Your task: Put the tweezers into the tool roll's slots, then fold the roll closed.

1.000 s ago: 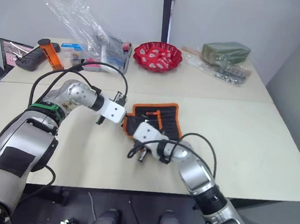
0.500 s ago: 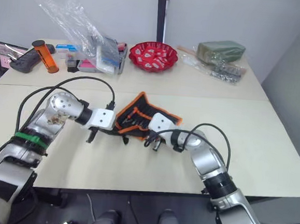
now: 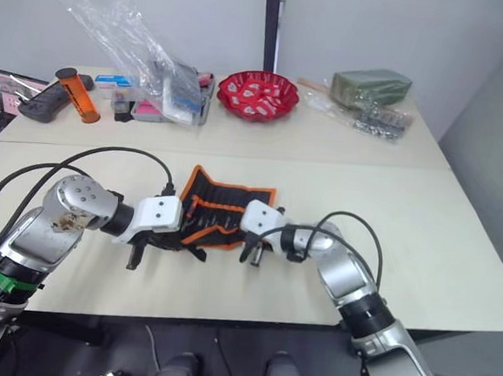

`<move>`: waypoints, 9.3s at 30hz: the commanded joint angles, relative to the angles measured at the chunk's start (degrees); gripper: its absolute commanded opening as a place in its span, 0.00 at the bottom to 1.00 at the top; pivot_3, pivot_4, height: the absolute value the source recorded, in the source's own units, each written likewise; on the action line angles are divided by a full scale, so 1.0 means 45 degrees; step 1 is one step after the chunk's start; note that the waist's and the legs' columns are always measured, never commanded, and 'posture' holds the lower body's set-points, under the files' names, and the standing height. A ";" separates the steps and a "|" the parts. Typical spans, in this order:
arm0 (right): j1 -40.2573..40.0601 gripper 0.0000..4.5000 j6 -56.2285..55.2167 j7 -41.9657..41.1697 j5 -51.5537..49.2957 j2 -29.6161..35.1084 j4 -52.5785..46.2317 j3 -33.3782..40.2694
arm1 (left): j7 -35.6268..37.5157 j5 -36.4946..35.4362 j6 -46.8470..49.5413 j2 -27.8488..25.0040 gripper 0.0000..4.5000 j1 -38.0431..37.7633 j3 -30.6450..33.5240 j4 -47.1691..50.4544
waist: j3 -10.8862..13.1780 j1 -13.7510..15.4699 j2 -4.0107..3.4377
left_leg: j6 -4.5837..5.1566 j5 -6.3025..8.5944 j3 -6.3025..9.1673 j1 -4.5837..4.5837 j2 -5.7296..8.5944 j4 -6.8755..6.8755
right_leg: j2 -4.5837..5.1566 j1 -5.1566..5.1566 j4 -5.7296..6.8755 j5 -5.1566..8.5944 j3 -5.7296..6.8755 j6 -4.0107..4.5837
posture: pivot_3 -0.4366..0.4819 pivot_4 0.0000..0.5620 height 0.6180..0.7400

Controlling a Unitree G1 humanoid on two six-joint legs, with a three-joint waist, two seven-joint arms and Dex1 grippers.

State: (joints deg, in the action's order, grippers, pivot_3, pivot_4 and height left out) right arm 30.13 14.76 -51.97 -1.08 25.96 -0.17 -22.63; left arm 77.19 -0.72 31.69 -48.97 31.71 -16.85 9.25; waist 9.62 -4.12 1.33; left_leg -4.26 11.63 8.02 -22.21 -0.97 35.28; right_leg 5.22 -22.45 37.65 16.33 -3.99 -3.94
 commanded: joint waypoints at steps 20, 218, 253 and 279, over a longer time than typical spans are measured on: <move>0.0522 0.00 0.2535 -0.0952 -0.2292 0.0653 0.0774 0.1402 | -0.0059 -0.0912 0.0253 0.1152 0.01 0.3284 -0.0777 -0.5325 | 0.0001 0.0141 0.0002 | 0.0000 0.0000 -0.0001 -0.0005 0.0003 0.0013 | -0.0002 0.0009 -0.0007 0.0000 0.0001 0.0001 | 0.48 0.27 1.00; -0.1995 0.99 0.9896 0.7300 -0.8180 -0.2662 -0.2442 0.6673 | -0.5310 -0.7166 0.0075 0.0813 1.00 -0.5782 0.6952 0.2498 | 0.0000 0.0320 -0.0028 | 0.0015 -0.0045 -0.0009 0.0007 -0.0007 -0.0102 | 0.0005 0.0021 -0.0124 -0.0007 -0.0002 0.0015 | 0.48 0.27 1.00; -0.1653 0.00 1.1748 0.6090 -1.0014 -0.0386 -0.2240 0.7675 | -0.5119 -0.6179 -0.0920 0.0921 1.00 -0.5694 0.5975 0.1712 | 0.0007 0.0339 -0.0036 | 0.0016 -0.0044 -0.0013 0.0003 -0.0013 -0.0104 | 0.0000 0.0022 -0.0129 -0.0007 -0.0002 0.0016 | 0.48 0.27 1.00; -0.0795 0.42 1.4363 0.8612 -1.2010 -0.2607 -0.1147 1.0846 | -0.4945 -0.5987 -0.0913 0.0953 1.00 -0.5217 0.5464 0.1591 | 0.0008 0.0330 -0.0041 | 0.0017 -0.0044 -0.0017 -0.0003 -0.0012 -0.0102 | 0.0000 0.0017 -0.0127 -0.0008 -0.0004 0.0018 | 0.48 0.27 1.00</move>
State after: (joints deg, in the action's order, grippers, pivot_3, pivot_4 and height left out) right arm 25.79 79.17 -13.65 -53.24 14.52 -5.00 24.64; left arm 54.62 -27.94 28.67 -43.90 7.32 7.61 15.80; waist 9.66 -2.63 1.15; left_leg -4.18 11.43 7.94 -22.23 -1.02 34.81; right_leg 5.22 -22.38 37.08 16.29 -4.01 -3.86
